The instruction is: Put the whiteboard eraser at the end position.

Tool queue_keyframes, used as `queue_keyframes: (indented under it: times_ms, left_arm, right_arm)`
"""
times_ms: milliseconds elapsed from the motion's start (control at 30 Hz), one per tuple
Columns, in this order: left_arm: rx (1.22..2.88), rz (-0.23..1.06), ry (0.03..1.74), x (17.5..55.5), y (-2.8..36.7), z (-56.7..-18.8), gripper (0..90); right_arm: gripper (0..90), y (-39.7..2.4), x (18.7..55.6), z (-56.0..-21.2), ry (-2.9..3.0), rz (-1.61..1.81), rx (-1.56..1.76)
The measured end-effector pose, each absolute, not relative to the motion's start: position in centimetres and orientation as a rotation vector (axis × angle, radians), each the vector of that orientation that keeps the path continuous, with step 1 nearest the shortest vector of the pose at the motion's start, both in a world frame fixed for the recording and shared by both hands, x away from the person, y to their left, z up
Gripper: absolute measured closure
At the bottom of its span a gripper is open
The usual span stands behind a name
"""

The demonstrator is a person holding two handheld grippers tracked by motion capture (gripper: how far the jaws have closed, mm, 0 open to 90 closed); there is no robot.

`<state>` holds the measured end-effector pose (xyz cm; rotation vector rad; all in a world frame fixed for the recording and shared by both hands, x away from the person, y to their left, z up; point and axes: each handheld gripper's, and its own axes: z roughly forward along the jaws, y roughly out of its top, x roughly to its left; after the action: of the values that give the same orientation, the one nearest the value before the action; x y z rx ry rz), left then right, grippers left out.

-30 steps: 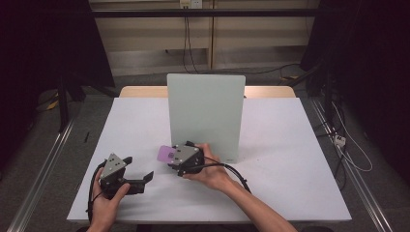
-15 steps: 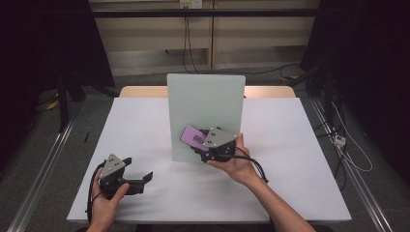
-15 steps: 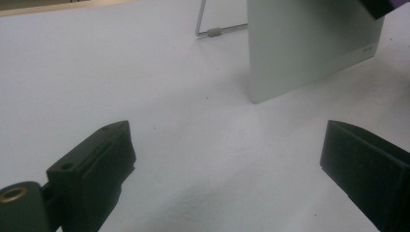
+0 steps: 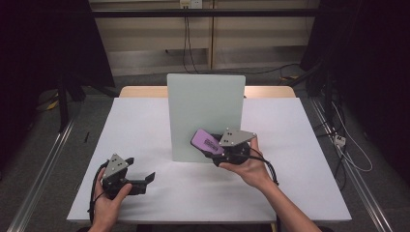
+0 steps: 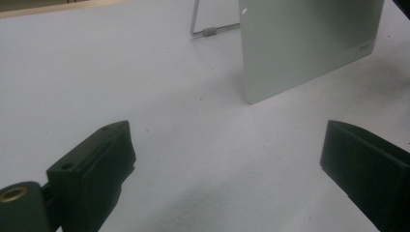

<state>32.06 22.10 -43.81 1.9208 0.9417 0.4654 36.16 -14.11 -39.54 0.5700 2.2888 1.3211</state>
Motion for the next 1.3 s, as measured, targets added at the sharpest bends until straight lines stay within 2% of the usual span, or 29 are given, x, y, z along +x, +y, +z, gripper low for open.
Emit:
queue_keyframes:
  times_ms: [367, 1300]
  left_arm:
    - [1.914, 0.458, 0.956, 32.2, 22.5, -44.0, 4.8]
    - [1.925, 0.463, 0.954, 32.3, 22.1, -43.9, 4.8]
  right_arm:
    - [41.7, -14.3, 35.9, -40.3, 2.407, 1.354, 0.653]
    - [41.7, -14.6, 34.6, -41.5, 2.699, 1.191, 0.702]
